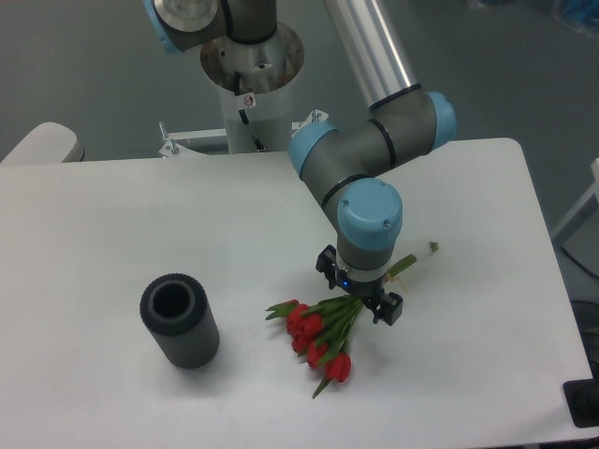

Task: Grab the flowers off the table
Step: 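Close the gripper around the green tulip stems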

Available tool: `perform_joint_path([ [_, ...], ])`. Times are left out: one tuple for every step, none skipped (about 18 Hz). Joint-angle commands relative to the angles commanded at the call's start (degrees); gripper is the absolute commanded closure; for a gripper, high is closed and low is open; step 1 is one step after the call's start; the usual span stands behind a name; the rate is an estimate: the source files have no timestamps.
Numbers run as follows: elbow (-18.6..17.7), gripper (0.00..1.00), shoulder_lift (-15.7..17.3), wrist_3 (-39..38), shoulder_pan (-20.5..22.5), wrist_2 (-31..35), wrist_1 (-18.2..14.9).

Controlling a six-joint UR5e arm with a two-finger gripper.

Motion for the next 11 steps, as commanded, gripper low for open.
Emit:
perform_joint_path([
  [-0.70,0.00,0.00,-0.35,0.00,0.09,0.61],
  [-1.49,0.00,0.00,-1.05,0.00,0.00,1.66],
  [-2.02,0.00,0.00,-1.40,0.00,0.00,2.89],
  [-2.29,0.00,-0.09,-1.41,0.00,0.00,3.43],
  [-2.64,0.00,-0.09,-1.58,0.00,0.09,3.52],
  [-2.90,0.00,-0.09,-2.19,0.00,0.00,3.61],
  [-2.99,0.00,-0.26,-3.24,-0.09,0.00,4.48],
  [-2.99,0.00,-0.87,-4.38,-0.44,0.09,5.62],
  [-3.17,0.00,-1.40,-5.44,-0.61,0.09,6.59],
  [-3.26,0.00,-1.84,-6.06,-0.79,0.17,7.38],
  [-3.60,0.00,-2.02,-6.24,-0.79,0.18,7.82],
])
